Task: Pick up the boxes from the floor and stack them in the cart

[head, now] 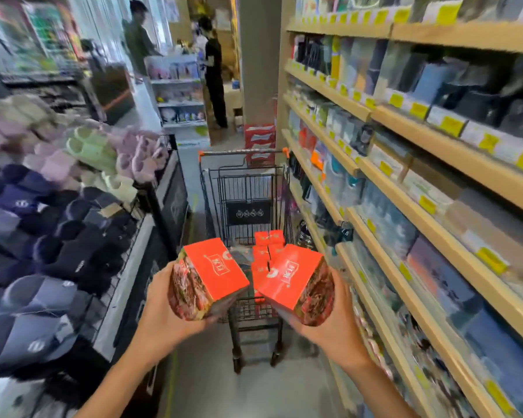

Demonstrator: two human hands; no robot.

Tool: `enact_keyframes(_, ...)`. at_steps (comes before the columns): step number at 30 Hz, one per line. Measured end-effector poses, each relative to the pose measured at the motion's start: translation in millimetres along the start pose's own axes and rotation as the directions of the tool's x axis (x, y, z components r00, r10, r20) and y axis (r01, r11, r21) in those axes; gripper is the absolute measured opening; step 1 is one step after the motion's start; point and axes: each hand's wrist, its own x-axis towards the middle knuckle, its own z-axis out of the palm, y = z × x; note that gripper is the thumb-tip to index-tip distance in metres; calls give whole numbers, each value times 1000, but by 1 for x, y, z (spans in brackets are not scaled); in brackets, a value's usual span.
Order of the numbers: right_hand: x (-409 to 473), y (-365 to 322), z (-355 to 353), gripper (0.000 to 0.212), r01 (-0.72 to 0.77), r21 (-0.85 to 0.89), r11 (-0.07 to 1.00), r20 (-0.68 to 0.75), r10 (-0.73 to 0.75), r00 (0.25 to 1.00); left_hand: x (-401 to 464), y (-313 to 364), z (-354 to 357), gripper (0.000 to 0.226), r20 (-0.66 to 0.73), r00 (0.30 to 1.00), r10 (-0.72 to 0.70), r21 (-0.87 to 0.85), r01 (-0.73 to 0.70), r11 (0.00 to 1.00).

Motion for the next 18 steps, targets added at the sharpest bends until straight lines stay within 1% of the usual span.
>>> enact_keyframes(4,41,28,-1,130,-33,54,998,108,27,994,18,6,20,120,-38,999,-14,1,14,1000)
enact_keyframes(6,55,37,1,129,-53,72,996,134,42,990,25,11,30,114,-81,996,-39,-4,39,999)
enact_keyframes(8,71,43,4,128,-66,76,995,165,53,985,34,7,37,112,-130,990,-61,7,63,998)
enact_keyframes(9,81,46,7,129,-66,64,996,178,54,983,41,3,38,114,-125,990,-72,12,74,997)
enact_keyframes(11,100,48,14,130,-54,30,998,209,47,977,57,-13,40,118,-70,992,-102,-53,98,994)
enact_keyframes(12,111,50,19,131,-47,14,999,227,43,973,66,-22,41,120,-57,992,-113,-55,110,992)
enact_keyframes(16,154,61,42,132,-49,-30,998,284,55,957,111,-48,41,124,-79,987,-138,-91,131,987)
enact_keyframes(18,175,66,57,128,-68,-17,998,272,70,960,139,-63,39,118,-76,987,-144,-119,134,984)
